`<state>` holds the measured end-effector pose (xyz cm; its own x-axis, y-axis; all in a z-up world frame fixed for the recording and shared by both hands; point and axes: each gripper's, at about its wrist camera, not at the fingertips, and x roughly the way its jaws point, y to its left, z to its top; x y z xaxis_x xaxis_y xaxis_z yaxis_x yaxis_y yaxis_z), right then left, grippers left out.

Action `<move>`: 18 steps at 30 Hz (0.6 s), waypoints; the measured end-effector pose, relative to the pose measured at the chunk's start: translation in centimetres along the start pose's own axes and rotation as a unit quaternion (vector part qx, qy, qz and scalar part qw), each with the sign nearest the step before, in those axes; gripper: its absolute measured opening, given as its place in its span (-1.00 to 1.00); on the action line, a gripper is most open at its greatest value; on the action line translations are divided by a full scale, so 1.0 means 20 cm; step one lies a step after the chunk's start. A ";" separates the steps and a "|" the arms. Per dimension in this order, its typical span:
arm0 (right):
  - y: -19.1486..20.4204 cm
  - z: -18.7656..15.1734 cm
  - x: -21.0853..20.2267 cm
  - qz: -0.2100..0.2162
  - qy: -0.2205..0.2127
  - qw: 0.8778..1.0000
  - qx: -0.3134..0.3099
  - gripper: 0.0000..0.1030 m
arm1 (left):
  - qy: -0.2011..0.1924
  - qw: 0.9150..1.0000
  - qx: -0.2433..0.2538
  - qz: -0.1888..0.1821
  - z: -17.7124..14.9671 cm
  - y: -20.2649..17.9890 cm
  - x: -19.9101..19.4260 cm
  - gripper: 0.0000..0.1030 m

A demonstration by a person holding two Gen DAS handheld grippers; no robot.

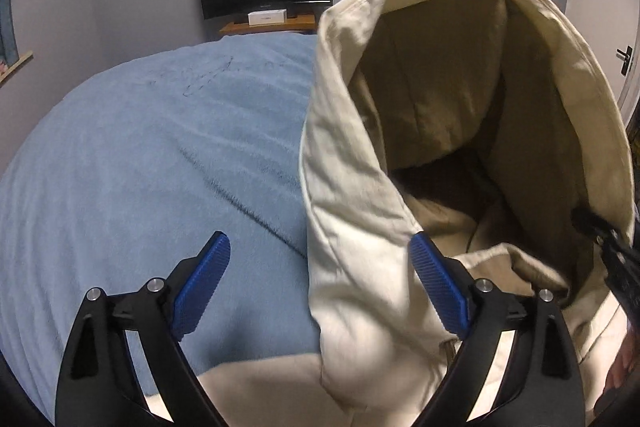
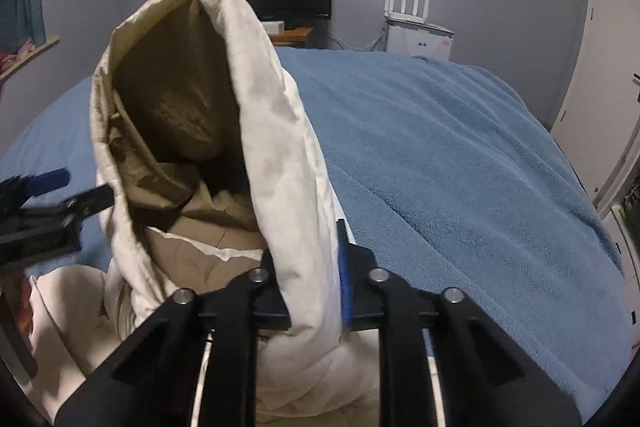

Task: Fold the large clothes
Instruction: 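Lift the hood and fold it down over the jacket body with the right tool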

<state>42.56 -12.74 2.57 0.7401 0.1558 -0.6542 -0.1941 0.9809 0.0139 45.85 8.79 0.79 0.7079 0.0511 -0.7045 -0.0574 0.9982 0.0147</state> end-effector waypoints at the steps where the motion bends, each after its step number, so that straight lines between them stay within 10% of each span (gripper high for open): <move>1: 0.00 -0.02 -0.03 0.006 -0.004 1.000 -0.004 -0.83 | -0.005 1.000 0.003 0.004 0.01 0.00 -0.01 0.37; 6: -0.02 -0.16 -0.21 0.024 -0.027 0.999 -0.028 -0.87 | -0.028 1.000 0.005 0.012 0.02 0.01 -0.07 -0.05; 9: -0.04 -0.24 -0.28 0.026 -0.028 0.999 -0.029 -0.88 | -0.027 1.000 -0.002 -0.007 0.01 0.05 -0.13 -0.83; 18: -0.01 -0.50 -0.55 0.042 -0.040 0.998 -0.029 -0.88 | -0.076 0.992 0.092 -0.042 -0.32 0.12 -0.63 -0.93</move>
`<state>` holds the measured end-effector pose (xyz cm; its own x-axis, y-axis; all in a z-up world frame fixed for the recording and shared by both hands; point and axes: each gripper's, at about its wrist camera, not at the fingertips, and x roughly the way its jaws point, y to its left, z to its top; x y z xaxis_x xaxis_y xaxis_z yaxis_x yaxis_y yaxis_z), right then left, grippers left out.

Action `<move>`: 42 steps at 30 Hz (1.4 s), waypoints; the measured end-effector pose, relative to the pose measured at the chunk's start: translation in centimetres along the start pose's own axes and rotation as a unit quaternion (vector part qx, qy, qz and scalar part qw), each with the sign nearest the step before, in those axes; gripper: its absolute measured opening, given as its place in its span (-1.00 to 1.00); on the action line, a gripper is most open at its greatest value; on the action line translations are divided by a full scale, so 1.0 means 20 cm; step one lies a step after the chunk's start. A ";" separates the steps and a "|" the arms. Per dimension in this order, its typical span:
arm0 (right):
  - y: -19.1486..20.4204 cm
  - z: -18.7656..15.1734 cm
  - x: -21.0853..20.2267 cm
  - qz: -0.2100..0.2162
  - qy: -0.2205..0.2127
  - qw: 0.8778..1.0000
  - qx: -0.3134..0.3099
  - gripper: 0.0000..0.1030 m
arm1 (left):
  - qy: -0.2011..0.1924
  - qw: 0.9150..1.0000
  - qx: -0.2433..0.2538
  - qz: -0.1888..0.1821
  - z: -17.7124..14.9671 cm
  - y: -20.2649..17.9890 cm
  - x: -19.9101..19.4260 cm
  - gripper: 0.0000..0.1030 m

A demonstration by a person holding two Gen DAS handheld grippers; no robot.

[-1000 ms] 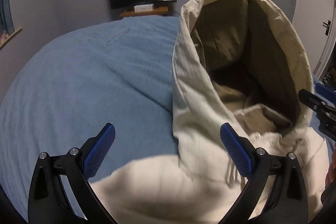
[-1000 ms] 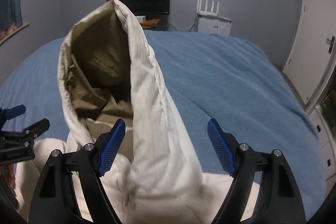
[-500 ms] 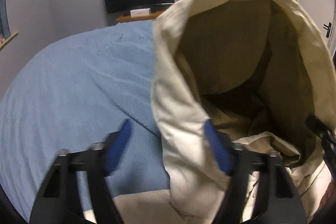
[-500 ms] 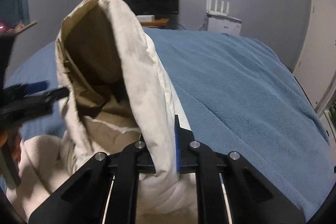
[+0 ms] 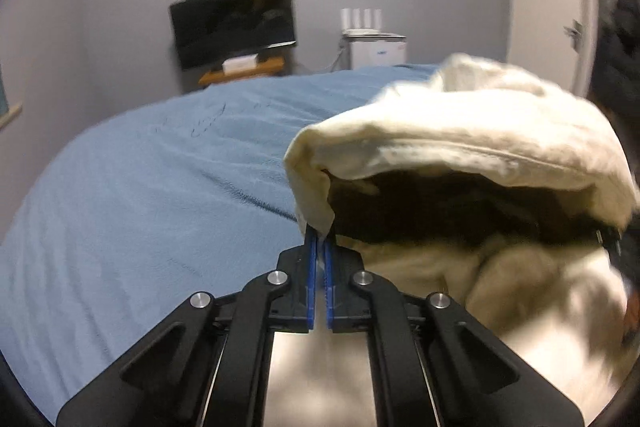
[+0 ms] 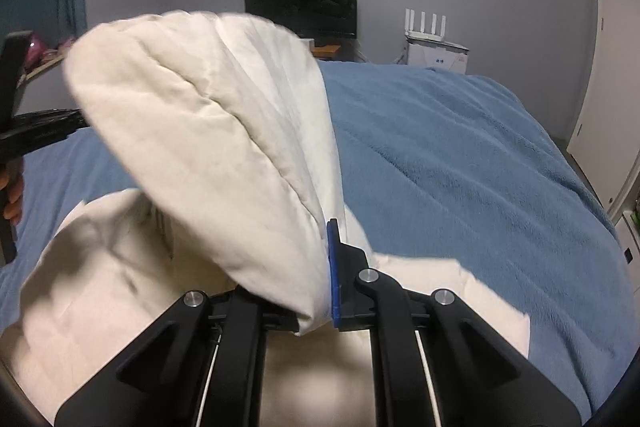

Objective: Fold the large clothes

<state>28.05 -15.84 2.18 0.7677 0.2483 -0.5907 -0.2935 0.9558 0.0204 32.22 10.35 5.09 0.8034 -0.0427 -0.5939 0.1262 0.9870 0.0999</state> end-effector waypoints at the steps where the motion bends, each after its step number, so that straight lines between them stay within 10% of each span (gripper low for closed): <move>1: 0.02 -0.02 -0.03 0.000 -0.004 1.000 -0.006 -0.88 | -0.003 1.000 0.010 -0.003 -0.05 -0.02 -0.07 -0.93; 9: 0.13 -0.30 -0.31 0.017 -0.029 0.999 -0.038 -0.88 | 0.017 0.999 0.029 -0.036 -0.44 -0.12 -0.47 -0.93; 19: 0.18 -0.43 -0.23 0.018 0.040 0.998 -0.054 -0.88 | 0.136 0.990 0.002 -0.036 -0.80 -0.02 -0.20 -0.95; 21: 0.17 -0.39 -0.21 0.018 0.039 0.998 -0.047 -0.88 | 0.132 0.990 -0.007 -0.038 -0.80 0.03 -0.21 -0.85; 23: 0.18 -0.38 -0.20 0.017 0.038 0.998 -0.044 -0.88 | 0.121 0.992 -0.011 -0.030 -0.79 0.05 -0.26 -0.15; 25: 0.17 -0.38 -0.21 0.014 0.039 0.998 -0.043 -0.87 | 0.102 0.994 -0.019 -0.030 -0.78 0.07 -0.34 0.13; 33: 0.12 -0.37 -0.20 0.007 0.049 0.998 -0.026 -0.87 | 0.029 0.999 -0.009 -0.041 -0.67 0.02 -0.59 0.13; 42: 0.16 -0.31 -0.18 -0.001 0.054 0.998 -0.024 -0.87 | 0.042 0.995 -0.004 -0.085 -0.65 -0.06 -0.61 0.22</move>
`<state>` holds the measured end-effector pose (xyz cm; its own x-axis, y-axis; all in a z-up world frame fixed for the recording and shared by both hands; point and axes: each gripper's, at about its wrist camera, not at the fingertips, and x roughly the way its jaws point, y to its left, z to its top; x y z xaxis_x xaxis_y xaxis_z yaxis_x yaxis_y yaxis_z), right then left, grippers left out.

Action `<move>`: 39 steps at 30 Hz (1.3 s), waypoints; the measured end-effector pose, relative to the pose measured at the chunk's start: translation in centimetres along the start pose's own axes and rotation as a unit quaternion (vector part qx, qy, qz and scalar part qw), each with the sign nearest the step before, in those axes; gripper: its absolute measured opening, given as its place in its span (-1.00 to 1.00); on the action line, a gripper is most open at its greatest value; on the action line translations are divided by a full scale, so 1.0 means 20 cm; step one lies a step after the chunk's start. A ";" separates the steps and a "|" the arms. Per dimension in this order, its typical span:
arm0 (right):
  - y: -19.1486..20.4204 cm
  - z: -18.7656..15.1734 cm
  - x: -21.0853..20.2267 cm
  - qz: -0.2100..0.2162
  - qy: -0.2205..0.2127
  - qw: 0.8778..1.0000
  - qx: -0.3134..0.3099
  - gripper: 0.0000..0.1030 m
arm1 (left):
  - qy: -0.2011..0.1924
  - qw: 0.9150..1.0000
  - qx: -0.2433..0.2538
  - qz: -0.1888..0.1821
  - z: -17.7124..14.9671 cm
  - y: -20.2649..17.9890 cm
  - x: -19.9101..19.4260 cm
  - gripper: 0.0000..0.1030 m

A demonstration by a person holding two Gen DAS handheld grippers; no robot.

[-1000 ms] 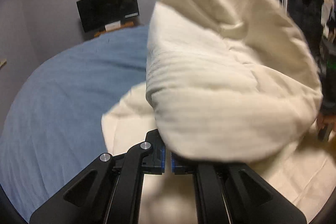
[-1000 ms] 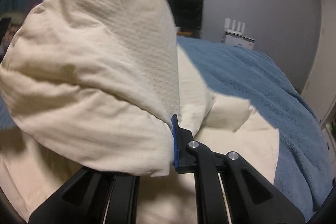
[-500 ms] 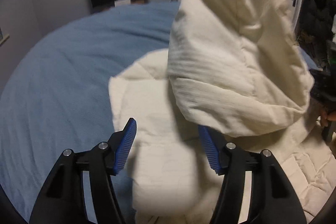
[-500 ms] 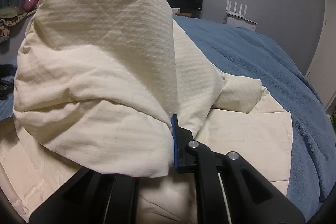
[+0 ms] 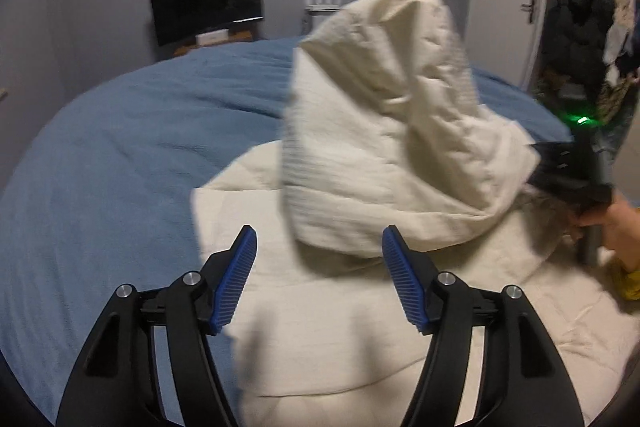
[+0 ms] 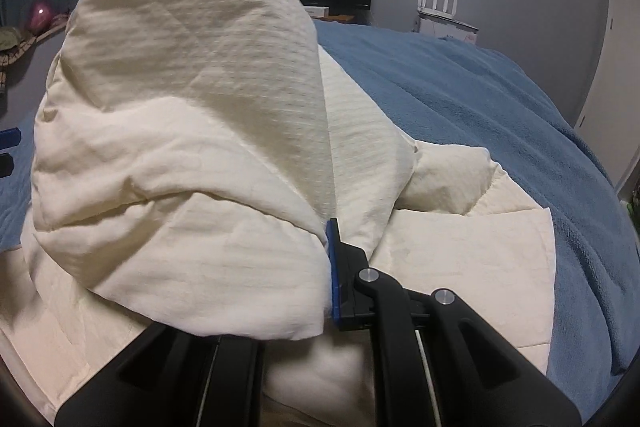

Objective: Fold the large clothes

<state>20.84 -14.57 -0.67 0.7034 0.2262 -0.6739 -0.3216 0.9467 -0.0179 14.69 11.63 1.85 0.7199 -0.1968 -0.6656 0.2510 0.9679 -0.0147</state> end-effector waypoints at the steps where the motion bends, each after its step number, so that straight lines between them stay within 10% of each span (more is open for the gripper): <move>1: 0.01 0.00 0.00 -0.001 -0.002 1.000 -0.006 -0.87 | 0.000 1.000 -0.004 -0.016 0.01 -0.02 0.00 0.22; 9: 0.12 -0.04 -0.05 -0.014 -0.005 0.998 -0.068 -0.78 | 0.024 0.991 -0.034 -0.129 0.23 -0.23 0.26 0.17; 11: 0.13 -0.05 -0.09 -0.012 0.000 0.996 -0.083 -0.74 | 0.042 0.988 -0.034 -0.144 0.24 -0.25 0.35 -0.69; 20: 0.06 -0.09 -0.23 0.138 0.035 0.987 -0.080 -0.19 | 0.059 0.992 -0.012 -0.116 0.19 -0.16 0.40 -0.78; 39: 0.24 -0.05 0.13 0.084 0.069 0.991 -0.076 -0.21 | 0.103 0.979 -0.087 -0.153 0.05 0.10 0.62 -0.71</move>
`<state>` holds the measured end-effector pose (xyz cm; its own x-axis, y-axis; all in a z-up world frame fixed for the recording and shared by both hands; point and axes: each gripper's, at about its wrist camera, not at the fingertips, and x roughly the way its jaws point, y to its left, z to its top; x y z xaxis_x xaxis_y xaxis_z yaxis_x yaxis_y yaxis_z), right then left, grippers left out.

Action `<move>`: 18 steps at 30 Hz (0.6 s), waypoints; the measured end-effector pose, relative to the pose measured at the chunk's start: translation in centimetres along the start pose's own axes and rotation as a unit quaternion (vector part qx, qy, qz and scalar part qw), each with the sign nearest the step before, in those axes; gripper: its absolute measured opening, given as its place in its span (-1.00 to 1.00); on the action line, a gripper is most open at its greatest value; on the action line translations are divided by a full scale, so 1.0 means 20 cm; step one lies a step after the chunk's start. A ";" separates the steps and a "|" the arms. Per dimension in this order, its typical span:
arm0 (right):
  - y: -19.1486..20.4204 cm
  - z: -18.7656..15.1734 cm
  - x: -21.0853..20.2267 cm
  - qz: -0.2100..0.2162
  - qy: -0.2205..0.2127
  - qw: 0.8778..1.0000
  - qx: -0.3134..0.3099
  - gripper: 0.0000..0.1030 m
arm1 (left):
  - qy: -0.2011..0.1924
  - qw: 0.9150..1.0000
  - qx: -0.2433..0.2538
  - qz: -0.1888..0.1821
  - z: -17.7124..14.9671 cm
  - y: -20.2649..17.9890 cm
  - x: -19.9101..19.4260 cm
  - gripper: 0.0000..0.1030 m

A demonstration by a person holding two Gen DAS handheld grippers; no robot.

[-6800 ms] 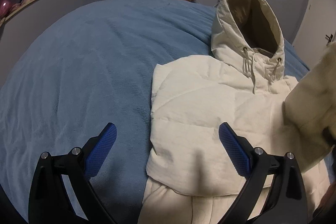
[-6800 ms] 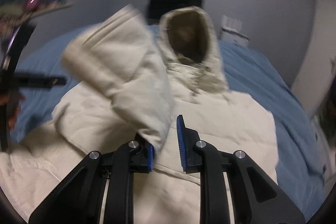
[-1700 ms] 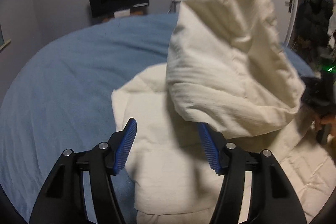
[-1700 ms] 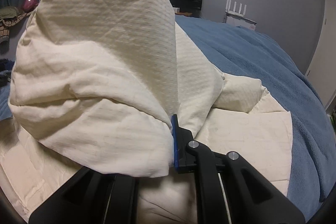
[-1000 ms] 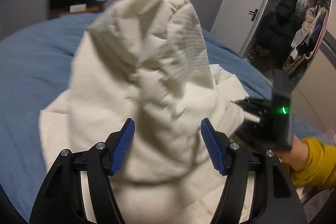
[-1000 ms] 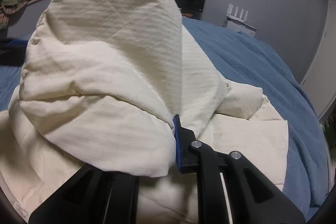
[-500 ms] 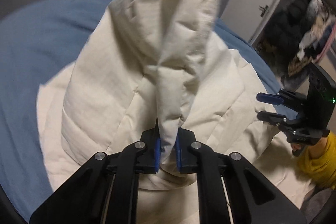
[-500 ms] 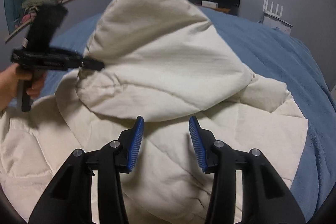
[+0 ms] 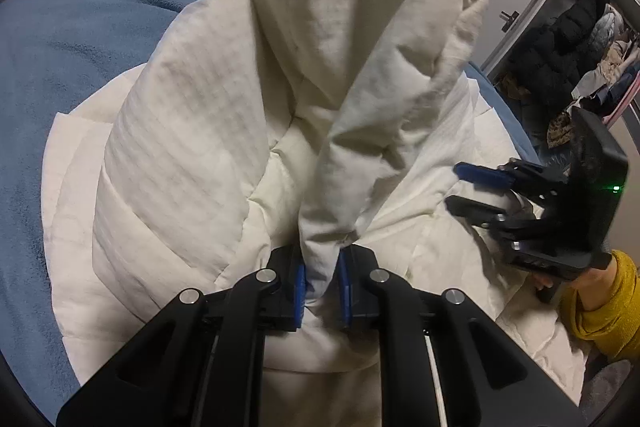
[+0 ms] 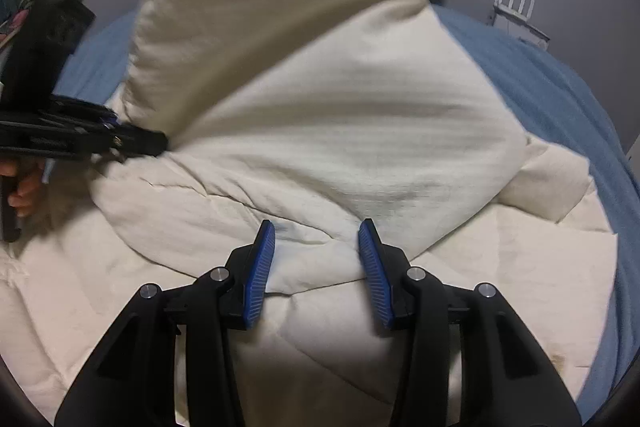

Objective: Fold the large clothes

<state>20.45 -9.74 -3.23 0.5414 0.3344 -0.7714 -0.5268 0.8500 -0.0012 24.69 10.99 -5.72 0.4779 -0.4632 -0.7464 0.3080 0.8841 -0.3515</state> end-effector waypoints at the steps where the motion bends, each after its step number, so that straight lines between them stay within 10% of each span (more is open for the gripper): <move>1: 0.00 0.00 0.01 -0.002 0.000 1.000 0.001 -0.21 | -0.001 1.000 0.004 0.003 0.00 -0.01 0.00 -0.71; 18: -0.05 -0.04 0.03 0.006 -0.009 1.000 0.023 -0.21 | -0.152 0.977 0.132 0.066 0.43 -0.43 -0.32 0.03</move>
<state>20.78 -10.61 -4.25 0.5478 0.3513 -0.7593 -0.5032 0.8634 0.0365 26.00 5.81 6.88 0.7378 -0.3792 -0.5584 0.4103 0.9089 -0.0751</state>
